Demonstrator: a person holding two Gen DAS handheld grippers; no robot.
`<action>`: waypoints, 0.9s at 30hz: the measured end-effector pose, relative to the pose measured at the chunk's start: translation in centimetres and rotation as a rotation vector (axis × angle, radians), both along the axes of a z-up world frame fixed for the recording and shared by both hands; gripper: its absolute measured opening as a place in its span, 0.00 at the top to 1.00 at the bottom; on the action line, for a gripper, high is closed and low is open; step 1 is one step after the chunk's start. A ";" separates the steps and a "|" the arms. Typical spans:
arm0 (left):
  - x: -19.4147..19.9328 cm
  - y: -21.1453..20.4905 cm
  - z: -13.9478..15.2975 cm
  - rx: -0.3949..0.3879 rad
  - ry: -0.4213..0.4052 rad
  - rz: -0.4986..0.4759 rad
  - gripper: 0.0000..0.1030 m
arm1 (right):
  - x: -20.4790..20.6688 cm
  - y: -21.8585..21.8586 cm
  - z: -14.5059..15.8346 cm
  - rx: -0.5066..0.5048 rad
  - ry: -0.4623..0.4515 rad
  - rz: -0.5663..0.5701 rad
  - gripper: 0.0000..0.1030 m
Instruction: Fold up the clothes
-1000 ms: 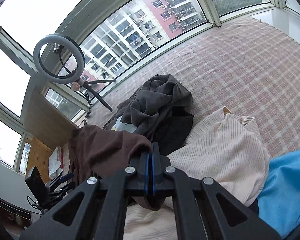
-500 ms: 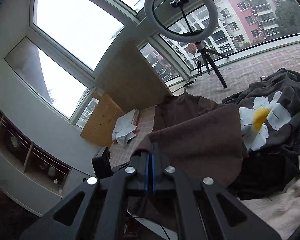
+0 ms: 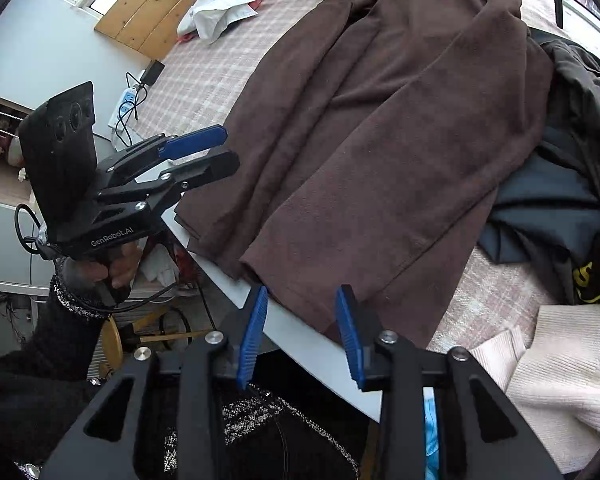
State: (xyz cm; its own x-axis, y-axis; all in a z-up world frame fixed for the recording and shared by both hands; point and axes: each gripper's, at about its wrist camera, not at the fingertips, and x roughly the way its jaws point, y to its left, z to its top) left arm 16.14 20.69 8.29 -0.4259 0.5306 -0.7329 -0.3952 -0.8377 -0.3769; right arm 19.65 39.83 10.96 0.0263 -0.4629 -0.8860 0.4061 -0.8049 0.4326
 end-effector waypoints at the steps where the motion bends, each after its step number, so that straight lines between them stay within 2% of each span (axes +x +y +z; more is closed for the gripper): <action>1: -0.1 0.5 0.1 0.001 -0.001 -0.011 0.52 | 0.1 0.3 0.6 -0.004 0.015 -0.001 0.63; 5: -0.6 2.6 0.7 0.007 -0.007 -0.055 0.53 | -0.3 2.3 2.9 -0.001 0.123 -0.054 0.63; 8: -1.4 4.1 1.3 0.001 -0.004 -0.084 0.53 | -3.2 6.2 3.7 0.004 0.196 -0.204 0.63; 11: -6.1 6.5 2.6 -0.054 0.026 -0.090 0.53 | -7.7 10.5 3.1 -0.053 0.216 -0.362 0.63; 14: -11.9 9.8 3.2 -0.084 0.031 -0.103 0.53 | -12.5 12.9 1.4 -0.158 0.192 -0.443 0.65; 17: -17.6 13.0 3.9 -0.114 0.036 -0.116 0.52 | -16.5 14.4 -0.2 -0.187 0.197 -0.498 0.69; 18: -19.4 14.2 3.7 -0.132 0.037 -0.124 0.52 | -17.6 14.7 -0.9 -0.196 0.181 -0.509 0.74; 21: -23.6 17.4 1.6 -0.198 0.018 -0.153 0.53 | -19.7 15.5 -2.9 -0.197 0.142 -0.524 0.76; 22: -24.6 17.9 0.7 -0.196 -0.007 -0.165 0.55 | -20.0 15.6 -3.4 -0.190 0.139 -0.521 0.76; 23: -25.2 18.0 0.0 -0.193 -0.024 -0.168 0.73 | -20.3 15.7 -3.7 -0.190 0.137 -0.516 0.76; 24: -25.4 17.5 -0.4 -0.189 -0.032 -0.156 0.95 | -20.5 15.8 -4.0 -0.192 0.136 -0.512 0.76; 27: -25.3 14.8 -1.0 -0.172 -0.030 -0.080 0.94 | -21.1 16.0 -4.3 -0.198 0.138 -0.495 0.76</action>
State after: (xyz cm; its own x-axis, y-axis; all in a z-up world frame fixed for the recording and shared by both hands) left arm -9.21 35.51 7.34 -0.3634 0.4277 -0.8277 -0.4541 -0.8570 -0.2435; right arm -1.40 55.84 6.64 -0.3474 -0.5489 -0.7603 0.0633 -0.8227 0.5650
